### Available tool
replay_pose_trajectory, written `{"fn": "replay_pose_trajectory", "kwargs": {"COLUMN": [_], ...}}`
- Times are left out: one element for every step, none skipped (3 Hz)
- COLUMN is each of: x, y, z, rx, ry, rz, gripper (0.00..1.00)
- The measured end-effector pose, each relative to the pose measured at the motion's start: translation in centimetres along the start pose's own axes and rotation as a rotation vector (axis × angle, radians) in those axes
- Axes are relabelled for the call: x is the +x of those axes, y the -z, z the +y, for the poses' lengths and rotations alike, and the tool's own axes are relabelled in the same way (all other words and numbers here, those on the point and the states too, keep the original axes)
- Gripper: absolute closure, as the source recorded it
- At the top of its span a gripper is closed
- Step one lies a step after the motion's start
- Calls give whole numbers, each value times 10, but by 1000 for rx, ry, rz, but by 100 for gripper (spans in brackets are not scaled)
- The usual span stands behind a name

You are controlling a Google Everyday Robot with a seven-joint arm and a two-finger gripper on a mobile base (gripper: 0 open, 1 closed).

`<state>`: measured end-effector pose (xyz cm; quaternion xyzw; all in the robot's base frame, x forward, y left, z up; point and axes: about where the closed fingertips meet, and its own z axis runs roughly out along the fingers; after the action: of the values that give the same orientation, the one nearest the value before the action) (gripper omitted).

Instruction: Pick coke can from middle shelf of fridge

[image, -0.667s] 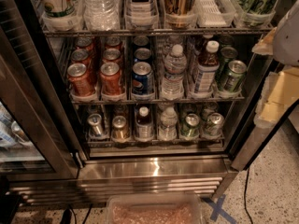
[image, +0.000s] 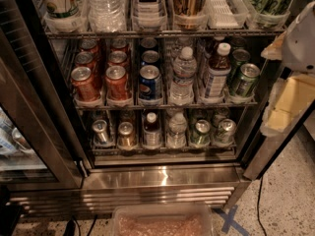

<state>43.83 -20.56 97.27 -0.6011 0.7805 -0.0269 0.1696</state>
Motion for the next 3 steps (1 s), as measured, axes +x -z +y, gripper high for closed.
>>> {"fn": "replay_pose_trajectory", "kwargs": {"x": [-33, -72, -111], "y": [-19, -43, -55], "z": [12, 24, 32], "rx": [-3, -4, 8], "ry": [7, 62, 130], "rz": [-67, -139, -231], "gripper": [0, 0, 0]}}
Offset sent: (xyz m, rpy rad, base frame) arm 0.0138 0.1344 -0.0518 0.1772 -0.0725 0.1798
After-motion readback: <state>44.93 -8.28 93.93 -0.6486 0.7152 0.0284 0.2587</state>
